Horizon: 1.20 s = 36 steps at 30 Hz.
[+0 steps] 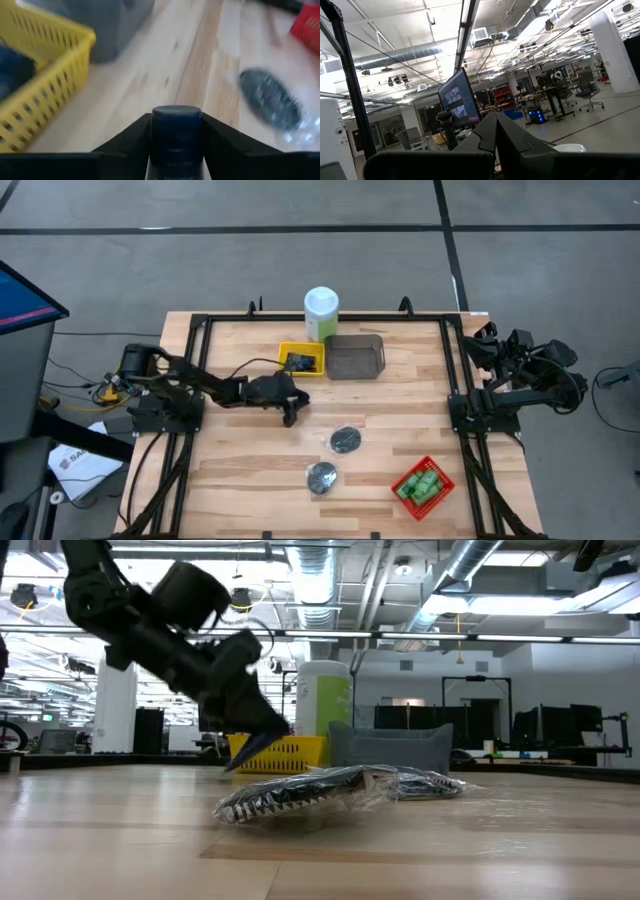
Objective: Pick & Place Travel size toiletries
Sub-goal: Put the dark blue shaving cream into the yellow basket
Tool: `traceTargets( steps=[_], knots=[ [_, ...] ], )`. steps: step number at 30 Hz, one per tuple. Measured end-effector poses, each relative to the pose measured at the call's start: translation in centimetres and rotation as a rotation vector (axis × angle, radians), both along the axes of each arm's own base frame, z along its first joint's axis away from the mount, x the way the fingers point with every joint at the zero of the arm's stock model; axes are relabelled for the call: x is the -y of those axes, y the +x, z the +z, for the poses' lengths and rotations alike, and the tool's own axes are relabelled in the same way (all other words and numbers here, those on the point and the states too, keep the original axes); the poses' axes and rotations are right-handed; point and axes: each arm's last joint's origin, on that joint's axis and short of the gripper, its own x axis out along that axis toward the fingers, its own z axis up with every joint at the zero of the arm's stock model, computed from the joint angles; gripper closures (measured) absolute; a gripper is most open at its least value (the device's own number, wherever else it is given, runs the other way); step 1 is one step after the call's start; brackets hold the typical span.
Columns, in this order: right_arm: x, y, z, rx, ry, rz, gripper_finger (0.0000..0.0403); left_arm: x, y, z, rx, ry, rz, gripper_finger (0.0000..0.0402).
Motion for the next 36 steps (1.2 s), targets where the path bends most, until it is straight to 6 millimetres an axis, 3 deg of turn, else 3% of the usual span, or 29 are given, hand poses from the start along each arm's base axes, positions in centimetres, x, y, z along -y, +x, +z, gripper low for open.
traceTargets(
  steps=[6,18,25,36],
  knots=[
    [0.0,0.0,0.0,0.0,0.0,0.0,0.0402,-1.2,-0.5,3.6,0.117,0.13,0.033,0.028],
    [0.0,-0.1,0.1,0.017,0.005,0.001,0.0402,-7.8,-3.3,7.3,0.147,0.358,0.244,0.0276],
    [0.0,-0.1,0.2,0.023,0.005,0.002,0.0402,-11.0,-3.7,7.5,0.125,0.39,0.239,0.0275],
    [0.0,-0.1,0.2,0.023,0.006,0.001,0.0402,-12.4,-0.7,4.7,-0.002,0.43,0.078,0.0275]
  ],
)
